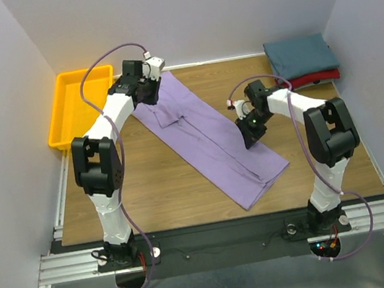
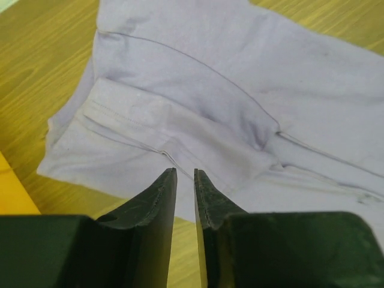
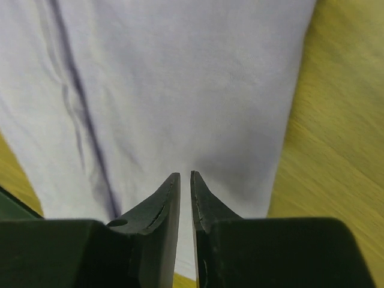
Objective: Fold and stack the t-shirts
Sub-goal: Fold the tshirt
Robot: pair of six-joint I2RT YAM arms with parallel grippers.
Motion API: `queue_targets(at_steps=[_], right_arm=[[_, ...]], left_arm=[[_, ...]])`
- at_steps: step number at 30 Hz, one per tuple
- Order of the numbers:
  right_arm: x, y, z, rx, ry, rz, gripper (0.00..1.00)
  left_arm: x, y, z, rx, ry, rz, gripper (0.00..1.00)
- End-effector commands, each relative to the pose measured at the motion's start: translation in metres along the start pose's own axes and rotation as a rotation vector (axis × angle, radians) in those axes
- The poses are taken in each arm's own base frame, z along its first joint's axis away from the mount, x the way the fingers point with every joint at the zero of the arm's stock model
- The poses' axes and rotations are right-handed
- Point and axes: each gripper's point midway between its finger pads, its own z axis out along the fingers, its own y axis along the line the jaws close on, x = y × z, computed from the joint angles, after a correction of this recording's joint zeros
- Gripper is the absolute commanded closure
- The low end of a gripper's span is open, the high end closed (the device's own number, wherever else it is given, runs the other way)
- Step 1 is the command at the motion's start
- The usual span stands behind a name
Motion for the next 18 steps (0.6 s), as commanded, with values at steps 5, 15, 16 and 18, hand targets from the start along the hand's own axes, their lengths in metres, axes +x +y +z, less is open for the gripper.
queue_targets(at_steps=[5,15,16,18], right_arm=[[0.042,0.009,0.034,-0.082,0.101,0.030,0.84],[0.086,0.130,0.040,-0.433,0.234,0.004,0.81],[0.085,0.139,0.040,-0.458,0.236,0.000,0.80],[0.079,0.150,0.040,-0.494,0.234,-0.005,0.79]], left_arm=[[0.025,-0.013,-0.003,0.018,0.044,-0.137,0.76],[0.052,-0.027,0.041,0.054,0.165,-0.173,0.78],[0.062,-0.028,0.047,0.054,0.193,-0.173,0.78],[0.067,-0.033,0.064,0.070,0.218,-0.155,0.78]])
